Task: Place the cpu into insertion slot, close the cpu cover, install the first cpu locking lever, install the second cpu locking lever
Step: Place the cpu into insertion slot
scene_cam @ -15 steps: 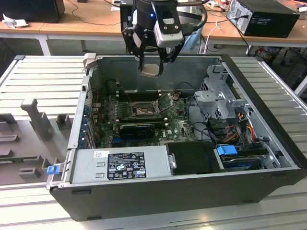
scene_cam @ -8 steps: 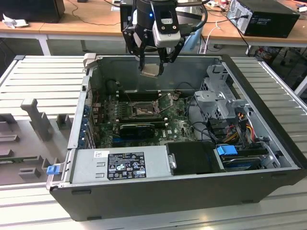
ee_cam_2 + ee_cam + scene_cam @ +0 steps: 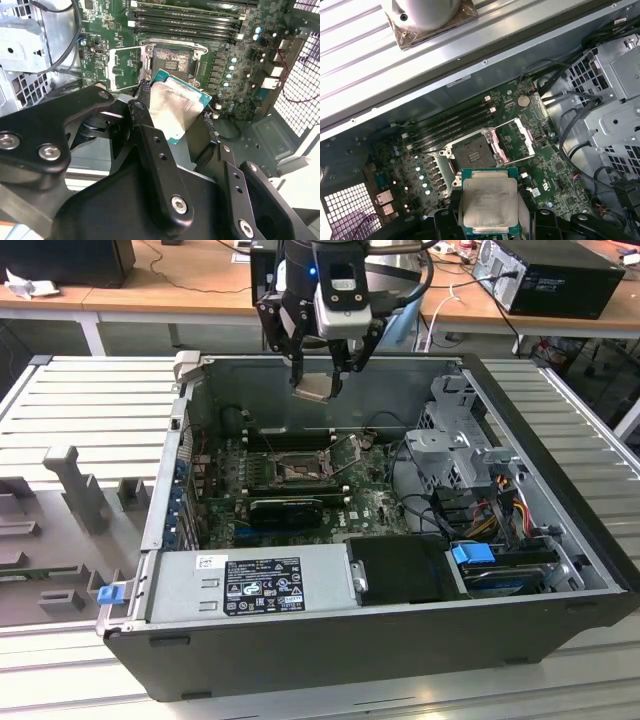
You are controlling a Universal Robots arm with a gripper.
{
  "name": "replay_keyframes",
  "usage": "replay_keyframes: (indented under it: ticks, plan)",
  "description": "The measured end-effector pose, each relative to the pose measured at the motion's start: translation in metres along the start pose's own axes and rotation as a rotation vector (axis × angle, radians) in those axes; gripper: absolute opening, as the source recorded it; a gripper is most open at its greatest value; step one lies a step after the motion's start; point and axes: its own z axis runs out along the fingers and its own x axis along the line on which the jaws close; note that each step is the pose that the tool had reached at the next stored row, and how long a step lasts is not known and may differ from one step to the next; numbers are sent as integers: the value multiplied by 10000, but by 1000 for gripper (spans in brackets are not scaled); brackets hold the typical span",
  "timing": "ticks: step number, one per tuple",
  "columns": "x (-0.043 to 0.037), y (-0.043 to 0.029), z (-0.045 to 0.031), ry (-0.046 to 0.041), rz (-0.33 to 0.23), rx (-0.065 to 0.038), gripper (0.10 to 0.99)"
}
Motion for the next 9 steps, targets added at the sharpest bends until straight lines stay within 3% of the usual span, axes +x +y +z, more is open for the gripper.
replay_keyframes:
  ticks: [9]
  plan:
    - [0, 0, 4, -99, 1098, -22, 529]
